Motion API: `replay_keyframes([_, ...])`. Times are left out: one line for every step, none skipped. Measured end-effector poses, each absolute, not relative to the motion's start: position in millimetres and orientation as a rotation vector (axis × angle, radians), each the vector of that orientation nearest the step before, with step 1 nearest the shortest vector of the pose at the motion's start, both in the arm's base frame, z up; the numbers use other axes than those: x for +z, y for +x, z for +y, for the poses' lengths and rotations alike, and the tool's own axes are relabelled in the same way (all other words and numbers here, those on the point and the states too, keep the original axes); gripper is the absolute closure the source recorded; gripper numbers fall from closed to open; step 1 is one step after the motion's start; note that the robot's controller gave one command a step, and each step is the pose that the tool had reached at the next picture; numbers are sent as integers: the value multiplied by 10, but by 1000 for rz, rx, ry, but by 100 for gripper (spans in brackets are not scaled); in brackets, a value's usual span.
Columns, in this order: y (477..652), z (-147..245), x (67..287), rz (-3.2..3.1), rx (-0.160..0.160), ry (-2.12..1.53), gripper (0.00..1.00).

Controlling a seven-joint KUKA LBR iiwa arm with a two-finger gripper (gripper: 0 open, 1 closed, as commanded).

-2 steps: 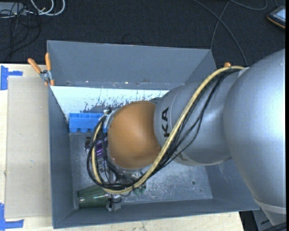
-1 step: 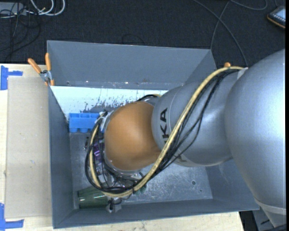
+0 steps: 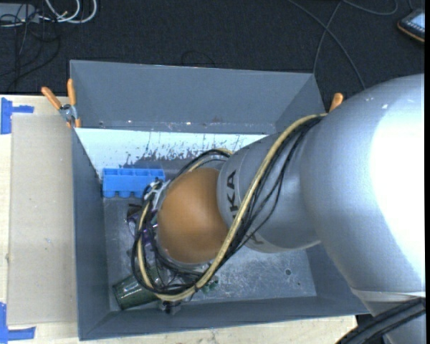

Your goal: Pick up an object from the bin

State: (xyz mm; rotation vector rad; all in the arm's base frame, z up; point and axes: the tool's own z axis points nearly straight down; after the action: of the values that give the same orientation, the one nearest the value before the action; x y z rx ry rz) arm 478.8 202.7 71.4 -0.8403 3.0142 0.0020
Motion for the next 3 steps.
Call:
replay_keyframes([4762,2063,720,3029,3,-792,100])
replay_keyframes([4762,2063,721,3029,3,-792,100])
replay_keyframes([4736,2060,907,3038,2,-792,100])
